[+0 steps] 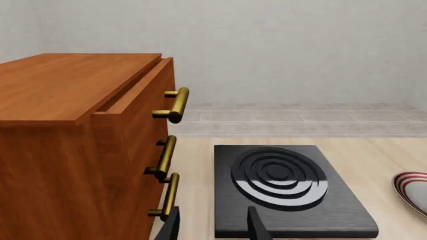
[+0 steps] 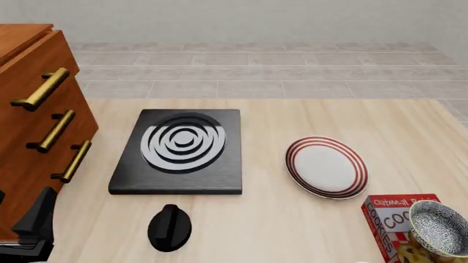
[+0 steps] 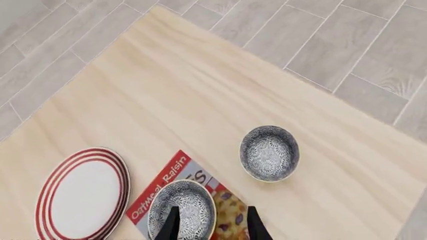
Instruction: Pick the akita bowl on the cookies box and place it on the plate.
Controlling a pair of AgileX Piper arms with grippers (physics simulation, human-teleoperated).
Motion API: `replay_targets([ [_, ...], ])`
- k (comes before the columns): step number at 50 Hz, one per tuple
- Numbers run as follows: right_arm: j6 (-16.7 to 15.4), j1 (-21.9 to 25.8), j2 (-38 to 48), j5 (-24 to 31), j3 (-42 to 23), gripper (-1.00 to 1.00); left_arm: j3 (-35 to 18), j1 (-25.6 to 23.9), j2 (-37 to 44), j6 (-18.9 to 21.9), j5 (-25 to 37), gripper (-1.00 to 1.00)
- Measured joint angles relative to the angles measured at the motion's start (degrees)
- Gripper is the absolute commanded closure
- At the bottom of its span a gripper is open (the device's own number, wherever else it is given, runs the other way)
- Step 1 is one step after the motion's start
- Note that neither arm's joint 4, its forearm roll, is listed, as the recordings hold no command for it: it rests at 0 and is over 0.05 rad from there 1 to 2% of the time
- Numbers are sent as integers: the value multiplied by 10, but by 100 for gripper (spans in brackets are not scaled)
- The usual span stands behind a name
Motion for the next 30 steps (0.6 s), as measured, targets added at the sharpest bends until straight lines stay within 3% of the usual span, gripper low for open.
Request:
replay_targets([
  [30,20,13,38,-45,49,-100,0,0,0,0,0,-100],
])
